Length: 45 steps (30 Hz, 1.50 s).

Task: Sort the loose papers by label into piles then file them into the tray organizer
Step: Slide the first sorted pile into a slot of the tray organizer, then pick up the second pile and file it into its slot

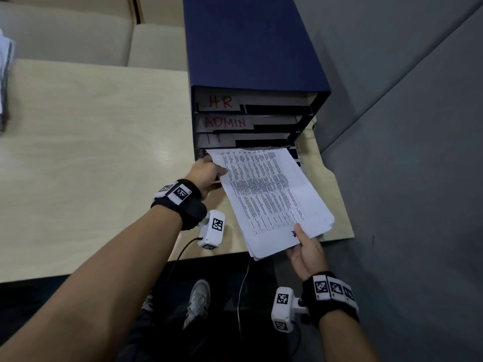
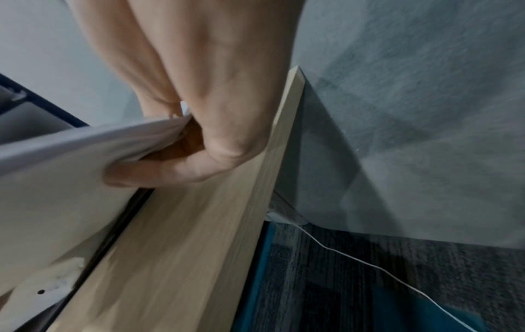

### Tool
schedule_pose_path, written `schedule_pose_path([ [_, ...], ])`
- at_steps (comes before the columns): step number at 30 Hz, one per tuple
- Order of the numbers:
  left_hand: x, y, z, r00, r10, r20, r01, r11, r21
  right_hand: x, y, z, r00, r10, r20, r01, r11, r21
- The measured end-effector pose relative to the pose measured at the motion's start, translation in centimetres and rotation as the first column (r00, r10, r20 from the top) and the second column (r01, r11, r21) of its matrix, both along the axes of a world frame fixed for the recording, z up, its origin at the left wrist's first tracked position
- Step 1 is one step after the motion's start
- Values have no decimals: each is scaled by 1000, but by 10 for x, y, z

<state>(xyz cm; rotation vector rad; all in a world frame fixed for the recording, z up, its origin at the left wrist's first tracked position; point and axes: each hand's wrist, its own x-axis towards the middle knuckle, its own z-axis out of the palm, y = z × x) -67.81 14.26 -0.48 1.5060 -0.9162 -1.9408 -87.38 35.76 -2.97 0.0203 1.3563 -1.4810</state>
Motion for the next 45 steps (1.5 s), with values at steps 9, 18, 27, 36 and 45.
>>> schedule_pose_path([
  [9, -14, 2, -8, 957, 146, -250, -105, 980, 171, -18, 37, 2, 995, -3, -97, 16, 991, 133],
  [18, 12, -22, -7, 924, -120, 363, 128, 992, 4, 8, 15, 1, 960, 272, -68, -232, 907, 352],
  [27, 137, 61, -16, 900, -95, 426, 115, 993, -21, 32, -69, -4, 991, -62, 118, 45, 989, 141],
  [36, 298, 151, -28, 800, 100, 592, -80, 995, -59, 67, -206, 11, 991, -86, 99, 83, 996, 39],
  [45, 317, 124, -16, 804, 323, 499, -300, 945, -129, 132, -206, 8, 951, 238, -200, -203, 963, 180],
])
